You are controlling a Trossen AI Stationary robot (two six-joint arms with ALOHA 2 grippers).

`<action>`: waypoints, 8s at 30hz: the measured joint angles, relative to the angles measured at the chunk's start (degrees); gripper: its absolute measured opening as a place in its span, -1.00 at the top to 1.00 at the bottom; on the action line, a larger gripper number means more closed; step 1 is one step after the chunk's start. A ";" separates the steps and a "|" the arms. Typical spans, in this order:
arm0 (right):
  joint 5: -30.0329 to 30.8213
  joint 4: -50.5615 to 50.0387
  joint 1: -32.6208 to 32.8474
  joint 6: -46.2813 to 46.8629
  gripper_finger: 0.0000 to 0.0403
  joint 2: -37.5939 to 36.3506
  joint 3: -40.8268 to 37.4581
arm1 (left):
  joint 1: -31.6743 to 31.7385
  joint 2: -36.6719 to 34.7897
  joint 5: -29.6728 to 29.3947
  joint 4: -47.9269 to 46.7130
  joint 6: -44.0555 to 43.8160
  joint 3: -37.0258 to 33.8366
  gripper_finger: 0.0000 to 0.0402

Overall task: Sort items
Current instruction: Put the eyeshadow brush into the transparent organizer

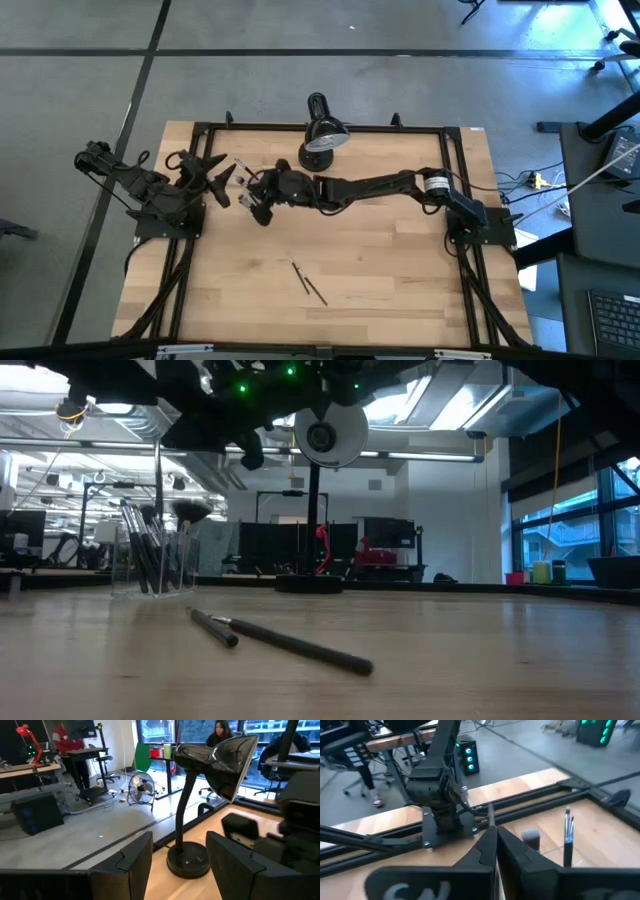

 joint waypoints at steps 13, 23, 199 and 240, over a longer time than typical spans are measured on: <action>-2.89 -5.22 -0.79 2.53 0.94 1.79 -0.02 | 0.01 0.01 0.40 1.99 1.90 0.00 0.10; -5.72 -27.56 5.00 5.07 0.73 -4.27 0.48 | 0.00 0.01 1.79 1.22 1.91 0.00 0.10; -11.10 -54.96 18.96 27.29 0.44 9.94 8.39 | 0.00 1.36 1.14 1.61 1.45 0.00 0.10; -0.56 -39.90 20.51 14.57 0.96 -29.61 -33.07 | -1.52 49.59 62.60 17.96 18.05 9.39 0.10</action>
